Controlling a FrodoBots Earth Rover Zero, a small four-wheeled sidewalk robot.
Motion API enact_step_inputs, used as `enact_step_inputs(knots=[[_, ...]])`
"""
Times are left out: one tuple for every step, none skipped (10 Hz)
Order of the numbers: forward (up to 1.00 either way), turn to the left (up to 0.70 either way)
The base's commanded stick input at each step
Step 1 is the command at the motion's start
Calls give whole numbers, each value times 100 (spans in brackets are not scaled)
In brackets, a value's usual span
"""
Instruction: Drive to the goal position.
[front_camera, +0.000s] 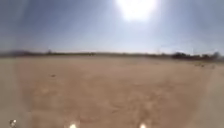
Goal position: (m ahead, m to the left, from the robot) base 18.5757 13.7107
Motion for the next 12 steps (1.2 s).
enact_step_inputs(knots=[[100,0],[100,0],[100,0],[100,0],[100,0],[100,0],[100,0],[100,0],[100,0],[100,0],[100,0],[100,0]])
